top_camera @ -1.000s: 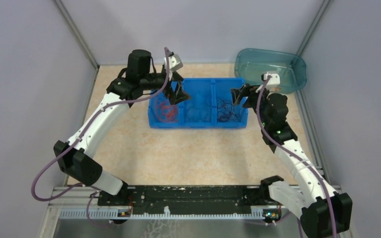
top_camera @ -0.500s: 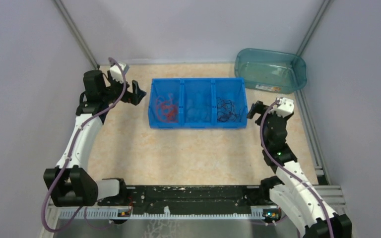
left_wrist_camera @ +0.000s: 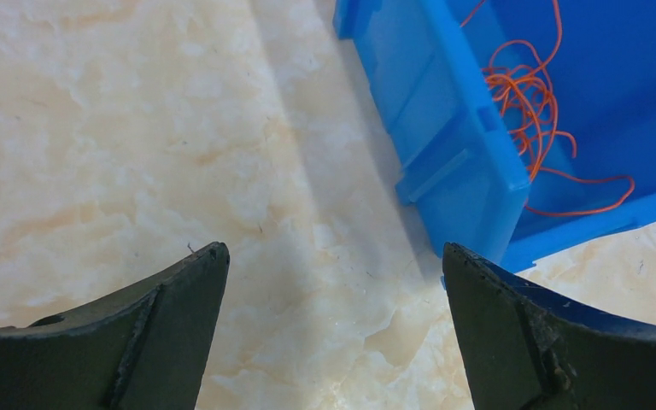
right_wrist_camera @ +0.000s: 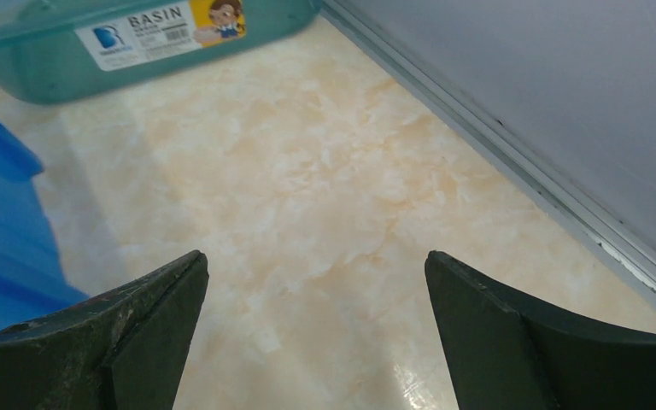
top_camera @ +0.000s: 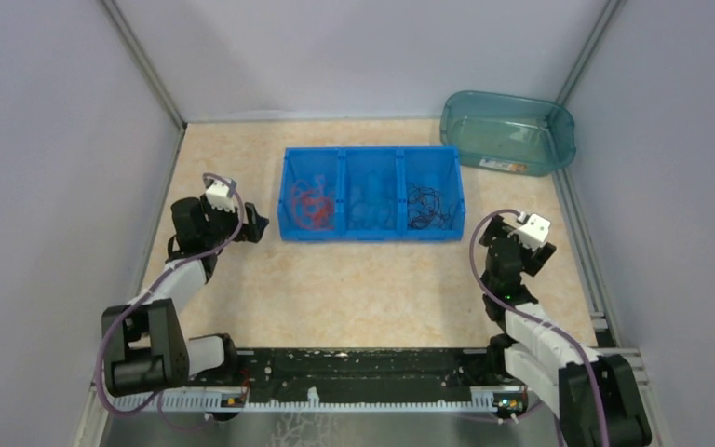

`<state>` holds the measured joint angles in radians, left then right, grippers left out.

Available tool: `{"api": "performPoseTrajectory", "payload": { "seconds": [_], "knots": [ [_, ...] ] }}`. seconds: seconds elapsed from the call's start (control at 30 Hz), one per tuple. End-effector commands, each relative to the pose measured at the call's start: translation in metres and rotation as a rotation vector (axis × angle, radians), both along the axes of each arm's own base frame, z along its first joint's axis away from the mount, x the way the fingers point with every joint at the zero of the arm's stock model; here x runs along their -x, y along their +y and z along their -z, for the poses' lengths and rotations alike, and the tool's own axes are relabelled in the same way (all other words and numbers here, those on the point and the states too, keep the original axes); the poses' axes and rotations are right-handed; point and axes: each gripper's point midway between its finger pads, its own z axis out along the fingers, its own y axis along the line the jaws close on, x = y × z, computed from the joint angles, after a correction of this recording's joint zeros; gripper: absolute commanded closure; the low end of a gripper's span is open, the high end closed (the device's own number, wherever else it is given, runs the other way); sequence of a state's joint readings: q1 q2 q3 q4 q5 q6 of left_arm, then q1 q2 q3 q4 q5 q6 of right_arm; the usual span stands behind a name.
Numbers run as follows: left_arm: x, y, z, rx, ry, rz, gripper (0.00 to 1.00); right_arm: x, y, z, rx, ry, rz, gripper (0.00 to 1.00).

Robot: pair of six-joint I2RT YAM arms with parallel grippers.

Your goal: Untangle the cables

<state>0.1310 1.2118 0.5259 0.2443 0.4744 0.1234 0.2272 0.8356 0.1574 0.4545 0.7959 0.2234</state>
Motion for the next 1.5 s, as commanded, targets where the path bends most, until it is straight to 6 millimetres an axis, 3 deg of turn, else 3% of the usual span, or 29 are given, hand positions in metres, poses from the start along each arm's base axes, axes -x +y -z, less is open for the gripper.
{"api": "performPoseTrajectory", "payload": {
  "seconds": [0.0,0.3,0.47,0.73,0.87,1.03,1.2,1.27,1.47],
  "knots": [
    [-0.018,0.004,-0.011,0.039,-0.142,-0.04,0.0,-0.009,-0.013,-0.012,-0.028,-0.119,0.086,0.01],
    [-0.011,0.007,-0.007,0.047,-0.342,-0.077,0.0,-0.024,-0.009,-0.008,-0.022,-0.168,0.032,0.01],
    [-0.006,0.002,0.004,0.051,-0.353,-0.052,0.0,-0.035,-0.006,-0.01,0.009,-0.162,-0.018,0.01],
    [0.008,0.0,0.001,0.037,-0.442,-0.043,0.0,-0.045,-0.013,-0.003,-0.008,-0.171,-0.035,0.02],
    [0.011,-0.003,0.005,0.031,-0.456,-0.028,0.0,-0.057,-0.002,-0.002,0.019,-0.142,-0.11,0.03],
    [0.009,-0.001,0.005,0.036,-0.467,-0.043,0.0,-0.058,0.024,-0.003,0.079,-0.177,-0.297,0.01],
    [-0.015,0.0,0.015,0.002,-0.392,-0.08,0.0,-0.076,0.023,0.007,0.091,-0.107,-0.267,0.01],
    [-0.023,-0.003,0.029,-0.037,-0.312,-0.105,0.0,-0.076,0.022,0.013,0.065,-0.082,-0.278,0.01],
    [-0.026,-0.003,0.027,-0.06,-0.324,-0.123,0.0,-0.074,0.021,0.01,0.071,-0.102,-0.274,0.01]
  ]
}}
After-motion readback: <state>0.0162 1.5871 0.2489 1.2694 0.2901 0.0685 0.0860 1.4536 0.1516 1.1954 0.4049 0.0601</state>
